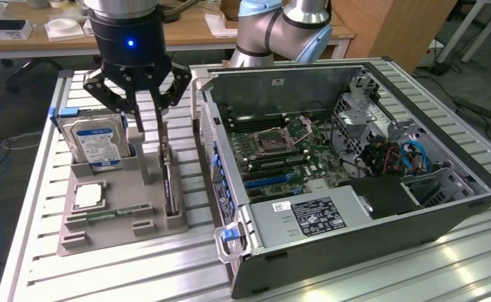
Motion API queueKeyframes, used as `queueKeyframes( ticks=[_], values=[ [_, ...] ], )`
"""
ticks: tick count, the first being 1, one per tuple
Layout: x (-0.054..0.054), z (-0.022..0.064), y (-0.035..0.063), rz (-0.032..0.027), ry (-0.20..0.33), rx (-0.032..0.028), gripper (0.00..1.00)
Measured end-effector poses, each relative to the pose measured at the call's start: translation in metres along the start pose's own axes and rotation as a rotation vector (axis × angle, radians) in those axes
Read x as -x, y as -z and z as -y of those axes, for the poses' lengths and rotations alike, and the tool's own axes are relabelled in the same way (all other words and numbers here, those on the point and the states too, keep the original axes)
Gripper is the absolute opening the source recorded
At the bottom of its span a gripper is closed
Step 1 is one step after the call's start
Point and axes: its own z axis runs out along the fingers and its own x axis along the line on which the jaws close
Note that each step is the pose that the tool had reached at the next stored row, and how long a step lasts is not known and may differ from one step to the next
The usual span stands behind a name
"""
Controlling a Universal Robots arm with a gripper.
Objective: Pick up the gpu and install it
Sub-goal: 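Pick up the gpu and move the gpu toward the slot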
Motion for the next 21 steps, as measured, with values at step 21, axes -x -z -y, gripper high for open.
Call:
queueKeyframes(
  ticks=[21],
  values=[
    [-0.001, 0.0157, -0.0216, -0.0005, 0.014, 0.0002, 0.35]
  ],
)
